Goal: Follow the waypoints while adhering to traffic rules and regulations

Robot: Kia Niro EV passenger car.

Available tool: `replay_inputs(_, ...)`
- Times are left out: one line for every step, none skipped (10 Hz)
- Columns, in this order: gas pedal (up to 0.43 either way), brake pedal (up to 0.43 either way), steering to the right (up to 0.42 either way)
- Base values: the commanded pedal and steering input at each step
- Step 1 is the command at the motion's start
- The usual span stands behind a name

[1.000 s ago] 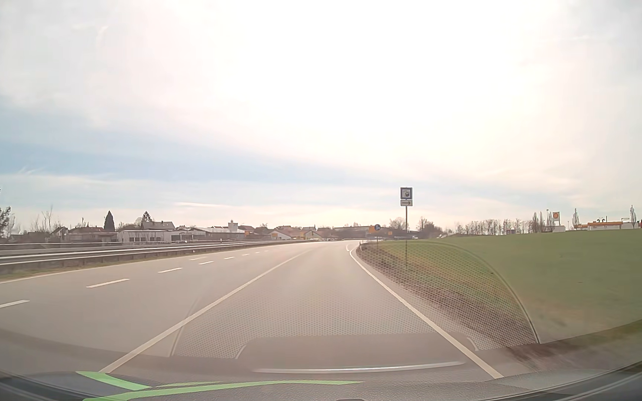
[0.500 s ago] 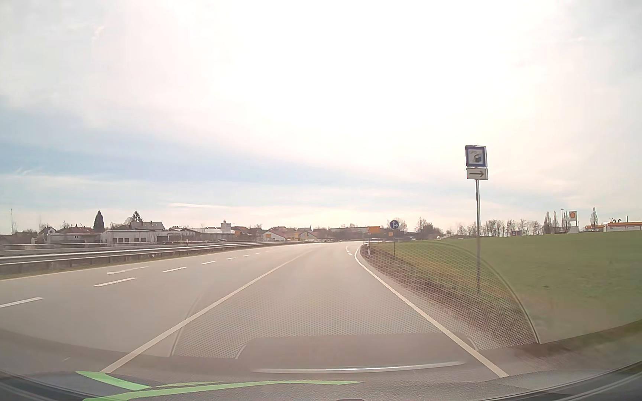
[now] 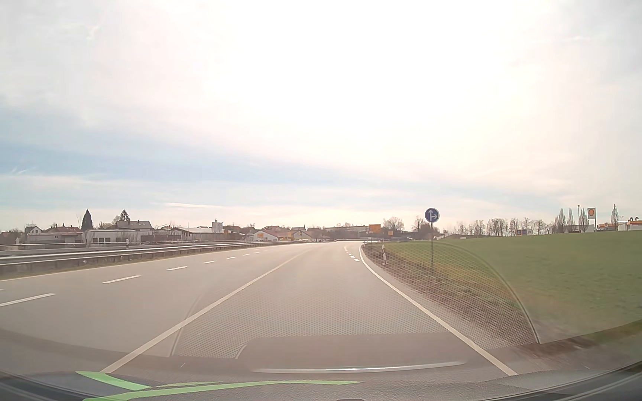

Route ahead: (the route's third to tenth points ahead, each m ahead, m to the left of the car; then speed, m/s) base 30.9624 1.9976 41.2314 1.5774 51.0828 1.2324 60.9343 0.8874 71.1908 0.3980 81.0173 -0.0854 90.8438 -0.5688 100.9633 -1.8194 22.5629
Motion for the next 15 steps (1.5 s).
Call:
replay_inputs(0.26, 0.0, 0.006)
replay_inputs(0.26, 0.0, 0.006)
replay_inputs(0.268, 0.0, 0.006)
replay_inputs(0.268, 0.0, 0.006)
replay_inputs(0.268, 0.0, 0.006)
replay_inputs(0.268, 0.0, 0.006)
replay_inputs(0.28, 0.0, 0.006)
replay_inputs(0.28, 0.0, 0.006)
replay_inputs(0.28, 0.0, 0.006)
replay_inputs(0.28, 0.0, 0.006)
replay_inputs(0.28, 0.0, 0.006)
replay_inputs(0.28, 0.0, 0.006)
replay_inputs(0.28, 0.0, 0.006)
replay_inputs(0.28, 0.0, 0.005)
replay_inputs(0.28, 0.0, 0.005)
